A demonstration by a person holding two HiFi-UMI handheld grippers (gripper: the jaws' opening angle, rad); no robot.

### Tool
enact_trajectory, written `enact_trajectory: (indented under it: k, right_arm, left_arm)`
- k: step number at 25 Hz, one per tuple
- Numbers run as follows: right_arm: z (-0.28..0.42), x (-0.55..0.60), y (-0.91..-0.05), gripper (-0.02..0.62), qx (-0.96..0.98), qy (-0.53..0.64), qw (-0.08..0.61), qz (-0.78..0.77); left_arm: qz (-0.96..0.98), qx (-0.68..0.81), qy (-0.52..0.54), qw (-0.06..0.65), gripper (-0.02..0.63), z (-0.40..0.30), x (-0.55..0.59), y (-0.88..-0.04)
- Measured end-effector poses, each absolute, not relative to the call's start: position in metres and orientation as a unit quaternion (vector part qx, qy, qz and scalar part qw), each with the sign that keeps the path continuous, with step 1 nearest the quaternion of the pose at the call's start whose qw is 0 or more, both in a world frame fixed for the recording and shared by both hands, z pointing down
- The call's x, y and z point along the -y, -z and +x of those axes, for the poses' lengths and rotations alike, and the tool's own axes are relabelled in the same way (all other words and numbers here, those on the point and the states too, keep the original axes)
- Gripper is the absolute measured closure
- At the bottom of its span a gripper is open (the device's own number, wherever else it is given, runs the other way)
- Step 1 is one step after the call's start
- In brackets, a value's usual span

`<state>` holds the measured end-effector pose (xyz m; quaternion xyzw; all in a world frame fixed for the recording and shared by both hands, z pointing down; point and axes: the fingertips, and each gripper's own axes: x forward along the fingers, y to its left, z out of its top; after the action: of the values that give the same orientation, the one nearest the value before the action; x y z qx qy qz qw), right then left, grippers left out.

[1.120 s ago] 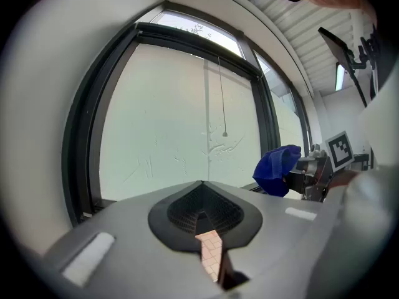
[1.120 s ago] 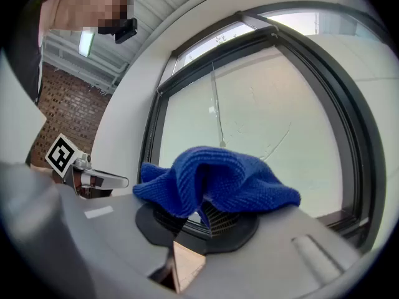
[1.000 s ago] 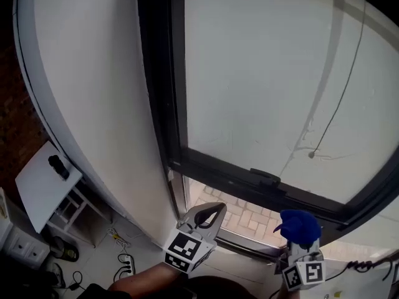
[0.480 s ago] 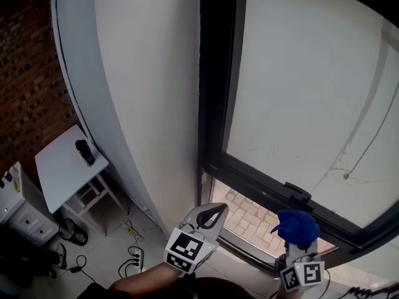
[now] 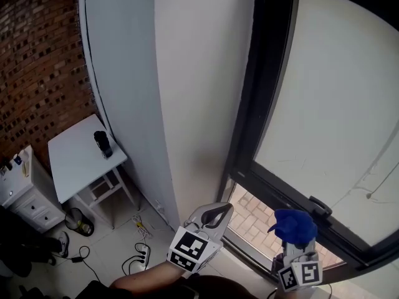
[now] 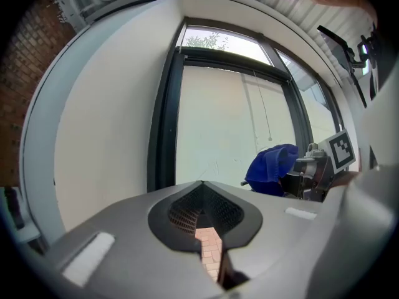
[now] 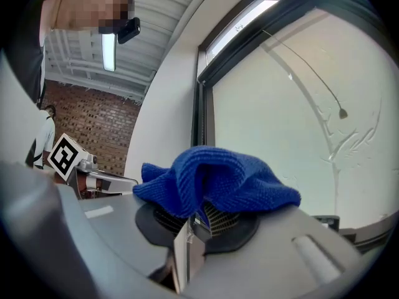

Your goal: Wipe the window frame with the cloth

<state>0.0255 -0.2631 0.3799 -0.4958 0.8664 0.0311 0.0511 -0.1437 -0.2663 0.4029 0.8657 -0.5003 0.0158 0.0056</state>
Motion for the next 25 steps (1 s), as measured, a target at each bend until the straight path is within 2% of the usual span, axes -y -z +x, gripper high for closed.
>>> enact_trajectory:
  k: [7,17,25]
  right_arm:
    - [-0.022,0.273,-0.383,0.538,-0.871,-0.029,0.051,-0.487]
    - [-0.045,0.296,-0.369,0.538,-0.889,-0.034,0.051,-0.455]
    - [-0.064,0.309,-0.315,0.538,-0.903,-0.057,0.078,-0.42]
  left_arm:
    - [0.864,0.504,0.002,0.011,0.612,-0.175,0.275,-0.399]
    - [0.855,0.519,0.01,0.007,0.612,-0.18,0.289,-0.388]
    - [0.843,0.536,0.038,-0.027,0.612,-0.18,0.301,-0.338]
